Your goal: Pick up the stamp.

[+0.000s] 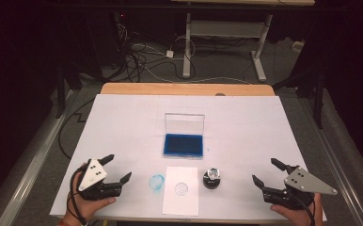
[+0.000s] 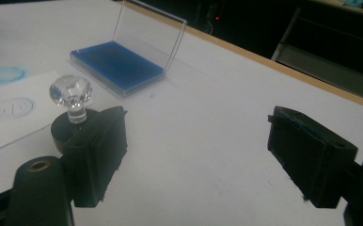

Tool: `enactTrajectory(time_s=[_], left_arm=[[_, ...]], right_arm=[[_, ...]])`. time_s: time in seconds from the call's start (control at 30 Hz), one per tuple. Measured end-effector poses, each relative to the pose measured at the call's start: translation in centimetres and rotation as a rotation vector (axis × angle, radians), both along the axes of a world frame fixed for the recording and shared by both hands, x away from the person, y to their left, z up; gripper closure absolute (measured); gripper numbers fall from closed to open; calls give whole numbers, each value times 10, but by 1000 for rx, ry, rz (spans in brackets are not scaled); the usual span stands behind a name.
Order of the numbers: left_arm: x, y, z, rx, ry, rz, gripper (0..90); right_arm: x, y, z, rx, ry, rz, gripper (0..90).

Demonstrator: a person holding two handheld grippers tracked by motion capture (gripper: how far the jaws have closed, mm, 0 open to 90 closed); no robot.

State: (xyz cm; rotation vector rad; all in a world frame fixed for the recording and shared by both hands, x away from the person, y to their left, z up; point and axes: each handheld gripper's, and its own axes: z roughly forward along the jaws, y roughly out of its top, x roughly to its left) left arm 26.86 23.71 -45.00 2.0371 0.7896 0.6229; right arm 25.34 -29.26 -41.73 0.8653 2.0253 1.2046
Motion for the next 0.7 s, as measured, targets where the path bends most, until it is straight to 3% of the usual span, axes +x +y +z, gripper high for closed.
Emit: enactTrajectory(time_s=[0.43, 0.7], left_arm=[[12, -5, -2, 0, 11, -53, 184], [12, -7, -5, 20, 31, -60, 190]], right_arm=[[6, 4, 3, -3, 48, 50, 220], [19, 23, 16, -26, 137, 127, 257]])
